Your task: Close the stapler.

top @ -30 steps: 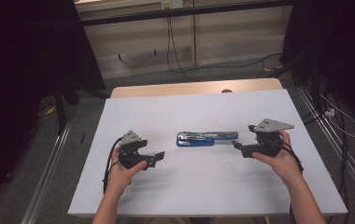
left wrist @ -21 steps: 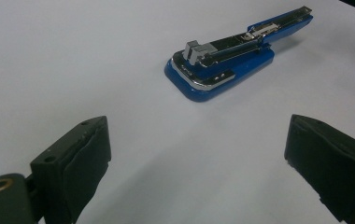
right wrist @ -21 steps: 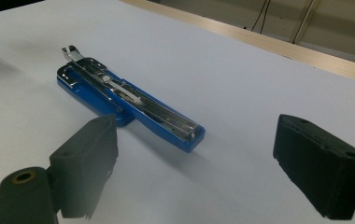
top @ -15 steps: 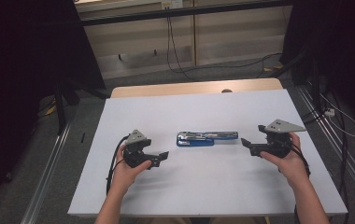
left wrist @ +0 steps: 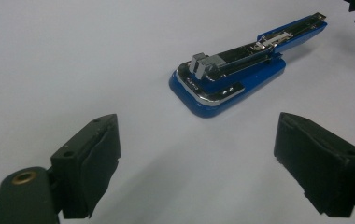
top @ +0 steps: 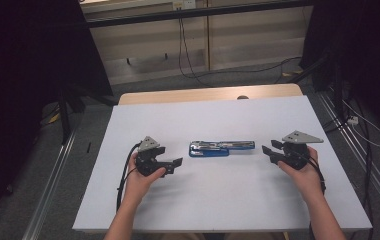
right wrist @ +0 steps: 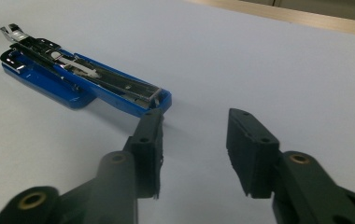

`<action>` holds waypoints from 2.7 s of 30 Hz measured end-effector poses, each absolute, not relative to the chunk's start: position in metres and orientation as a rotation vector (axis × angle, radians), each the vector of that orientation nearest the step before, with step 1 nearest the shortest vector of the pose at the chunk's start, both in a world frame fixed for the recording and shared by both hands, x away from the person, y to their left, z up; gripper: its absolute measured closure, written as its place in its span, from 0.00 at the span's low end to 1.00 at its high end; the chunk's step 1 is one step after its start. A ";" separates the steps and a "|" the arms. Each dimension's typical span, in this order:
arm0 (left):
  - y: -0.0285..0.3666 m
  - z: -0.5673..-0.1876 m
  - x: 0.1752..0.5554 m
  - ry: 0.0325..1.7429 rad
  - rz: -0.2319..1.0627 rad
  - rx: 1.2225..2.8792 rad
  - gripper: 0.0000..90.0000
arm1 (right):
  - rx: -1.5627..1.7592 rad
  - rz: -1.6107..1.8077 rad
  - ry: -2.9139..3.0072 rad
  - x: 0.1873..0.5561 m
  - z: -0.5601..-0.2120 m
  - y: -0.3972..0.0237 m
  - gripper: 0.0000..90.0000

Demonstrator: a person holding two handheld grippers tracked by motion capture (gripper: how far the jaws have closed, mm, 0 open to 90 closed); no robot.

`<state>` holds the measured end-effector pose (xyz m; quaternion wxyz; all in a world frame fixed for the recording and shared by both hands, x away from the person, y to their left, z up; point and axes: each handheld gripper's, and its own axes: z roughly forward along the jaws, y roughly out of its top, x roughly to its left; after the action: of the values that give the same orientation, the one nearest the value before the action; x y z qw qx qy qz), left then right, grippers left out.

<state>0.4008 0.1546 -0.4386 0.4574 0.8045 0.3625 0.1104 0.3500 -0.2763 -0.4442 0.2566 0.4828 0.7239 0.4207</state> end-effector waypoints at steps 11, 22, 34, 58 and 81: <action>0.143 -0.435 0.408 0.887 0.301 1.976 0.43 | 1.274 1.125 2.025 0.356 -0.450 -0.271 0.87; 0.131 -0.443 0.411 0.812 0.240 2.000 0.89 | 1.240 1.062 2.077 0.368 -0.454 -0.266 0.97; 0.116 -0.446 0.416 0.783 0.233 2.026 1.00 | 1.228 1.040 2.129 0.372 -0.459 -0.261 1.00; 0.096 -0.460 0.425 0.763 0.290 2.035 1.00 | 1.231 1.030 2.166 0.371 -0.458 -0.254 1.00; 0.094 -0.462 0.424 0.762 0.292 2.021 1.00 | 1.246 1.077 2.198 0.371 -0.462 -0.250 1.00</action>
<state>0.4241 0.0943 -0.4623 0.4627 0.8220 0.3101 0.1186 0.3712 -0.2498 -0.4621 0.1963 0.4447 0.7848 0.3844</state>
